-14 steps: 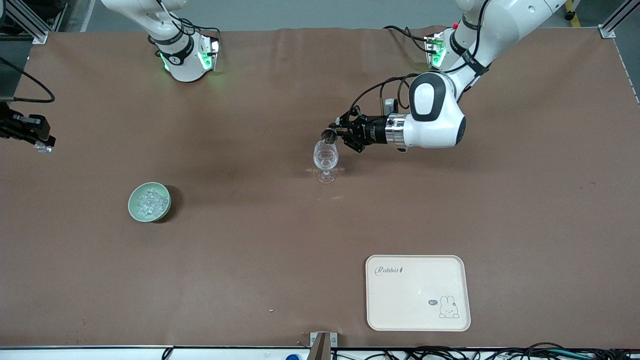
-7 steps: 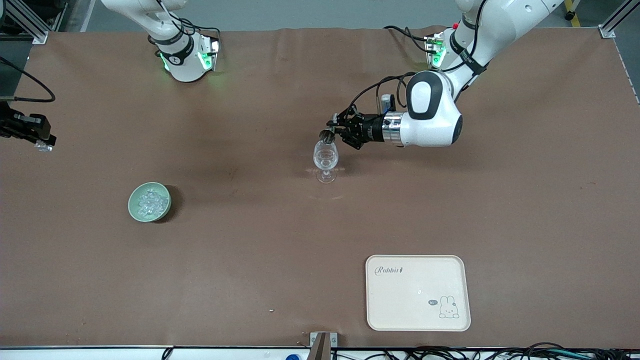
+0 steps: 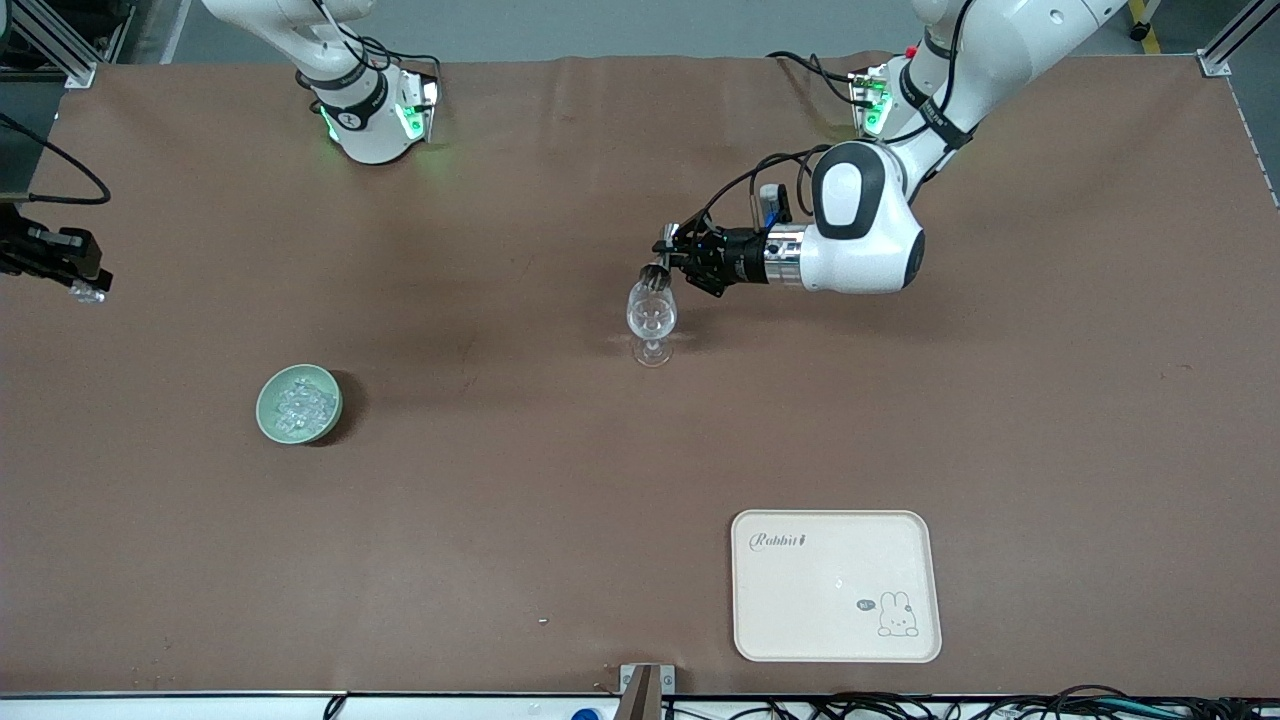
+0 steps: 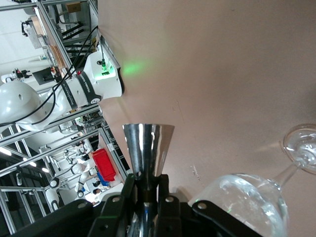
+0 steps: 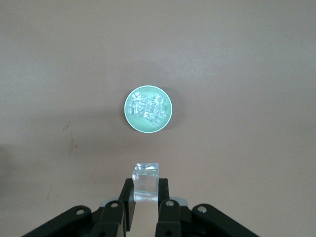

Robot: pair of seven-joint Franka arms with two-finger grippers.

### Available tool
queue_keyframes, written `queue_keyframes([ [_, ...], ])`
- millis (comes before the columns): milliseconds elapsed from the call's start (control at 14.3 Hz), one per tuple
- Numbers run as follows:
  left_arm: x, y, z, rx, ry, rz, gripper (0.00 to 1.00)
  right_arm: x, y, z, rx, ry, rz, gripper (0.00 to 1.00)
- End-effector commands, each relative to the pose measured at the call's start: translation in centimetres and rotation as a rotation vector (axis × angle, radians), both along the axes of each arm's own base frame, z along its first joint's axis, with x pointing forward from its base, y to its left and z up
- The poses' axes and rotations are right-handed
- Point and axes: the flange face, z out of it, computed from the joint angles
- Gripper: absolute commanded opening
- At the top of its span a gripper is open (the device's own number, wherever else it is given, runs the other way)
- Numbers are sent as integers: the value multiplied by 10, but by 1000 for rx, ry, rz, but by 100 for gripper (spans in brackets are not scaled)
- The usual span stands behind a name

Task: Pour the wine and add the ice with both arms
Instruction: 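Tilt the jigger over the glass rim with the left gripper to pour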

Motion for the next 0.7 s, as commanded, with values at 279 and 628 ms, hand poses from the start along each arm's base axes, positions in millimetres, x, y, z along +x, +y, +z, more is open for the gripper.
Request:
queue_keyframes([
  [279,1,-5,9,-3,47,39,0,-8,1,3,-9,-1,1,2],
  [628,1,-5,9,6,72,51,0,-7,1,4,-9,-2,1,2],
])
